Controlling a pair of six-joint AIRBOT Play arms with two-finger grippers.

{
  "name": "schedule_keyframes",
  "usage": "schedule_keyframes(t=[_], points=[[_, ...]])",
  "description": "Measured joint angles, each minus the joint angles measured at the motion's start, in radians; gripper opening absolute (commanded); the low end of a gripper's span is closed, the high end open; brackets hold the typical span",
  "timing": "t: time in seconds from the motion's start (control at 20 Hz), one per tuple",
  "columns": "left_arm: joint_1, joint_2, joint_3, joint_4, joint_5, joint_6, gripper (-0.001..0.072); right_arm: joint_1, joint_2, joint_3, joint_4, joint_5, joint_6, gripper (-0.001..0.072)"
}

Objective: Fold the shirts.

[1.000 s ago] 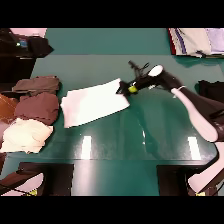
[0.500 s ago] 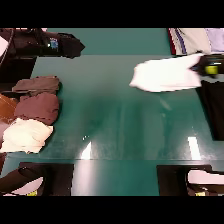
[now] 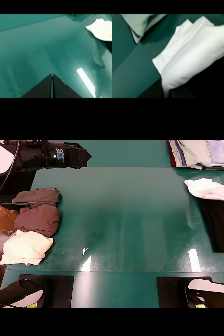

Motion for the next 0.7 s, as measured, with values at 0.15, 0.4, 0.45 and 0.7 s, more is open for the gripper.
schedule_keyframes(t=[0.15, 0.4, 0.45, 0.7], points=[[0.0, 0.0, 0.0, 0.001, 0.002, -0.002, 0.0024, -0.013, -0.001, 0.084, 0.026, -0.016, -0.009, 0.0016], [-0.001, 0.0, 0.0, 0.003, 0.0, -0.002, 0.0025, -0.035, 0.004, 0.254, 0.003, 0.074, -0.011, 0.0016], [-0.001, 0.0, 0.0, 0.007, -0.003, -0.002, 0.0025, -0.041, 0.011, 0.273, -0.023, 0.1, -0.007, 0.0016], [0.0, 0.0, 0.0, 0.026, -0.031, -0.002, 0.0024, -0.081, 0.074, 0.244, -0.156, 0.229, 0.019, 0.0017]])
